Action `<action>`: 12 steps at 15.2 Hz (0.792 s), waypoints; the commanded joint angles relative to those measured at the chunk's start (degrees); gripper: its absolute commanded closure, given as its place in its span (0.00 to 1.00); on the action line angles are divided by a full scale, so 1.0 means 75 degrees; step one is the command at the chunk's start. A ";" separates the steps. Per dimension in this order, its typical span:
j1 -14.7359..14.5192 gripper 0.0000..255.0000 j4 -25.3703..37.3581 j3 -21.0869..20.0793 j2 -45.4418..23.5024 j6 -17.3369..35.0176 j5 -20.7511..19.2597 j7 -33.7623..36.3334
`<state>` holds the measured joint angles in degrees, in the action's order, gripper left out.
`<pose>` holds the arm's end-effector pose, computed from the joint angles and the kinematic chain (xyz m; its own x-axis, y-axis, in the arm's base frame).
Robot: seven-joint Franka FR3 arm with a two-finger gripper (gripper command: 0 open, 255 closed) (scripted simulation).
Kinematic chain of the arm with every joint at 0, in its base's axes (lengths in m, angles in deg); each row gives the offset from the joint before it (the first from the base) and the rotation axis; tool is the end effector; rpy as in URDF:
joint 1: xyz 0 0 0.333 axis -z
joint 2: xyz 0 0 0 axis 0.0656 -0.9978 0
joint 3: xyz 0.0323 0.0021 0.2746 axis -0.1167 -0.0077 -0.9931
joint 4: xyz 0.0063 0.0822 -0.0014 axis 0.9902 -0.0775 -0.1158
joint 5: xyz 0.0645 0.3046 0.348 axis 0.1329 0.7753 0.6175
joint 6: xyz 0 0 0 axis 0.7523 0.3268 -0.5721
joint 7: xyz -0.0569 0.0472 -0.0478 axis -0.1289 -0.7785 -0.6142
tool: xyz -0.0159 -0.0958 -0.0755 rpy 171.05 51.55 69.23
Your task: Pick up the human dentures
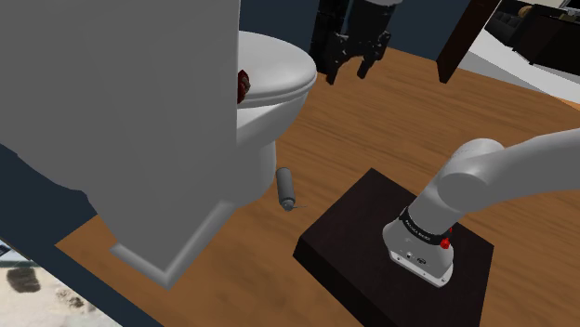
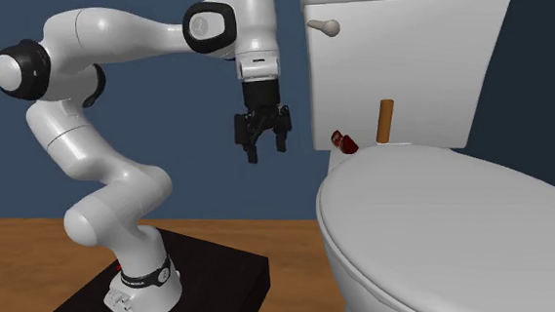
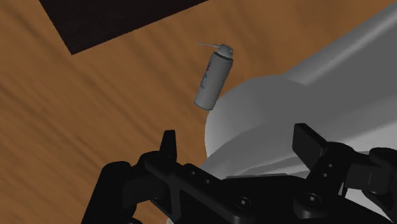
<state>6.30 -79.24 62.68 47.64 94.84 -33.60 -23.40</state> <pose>0.4230 0.1506 0.5539 0.9464 -0.2968 0.1276 -0.3083 -0.9476 0.0830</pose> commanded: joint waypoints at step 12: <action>0.1368 0.00 0.2686 -0.3153 -0.2663 0.0597 -0.0180 0.5276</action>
<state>15.30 -61.47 41.01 30.01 99.23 -33.83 12.68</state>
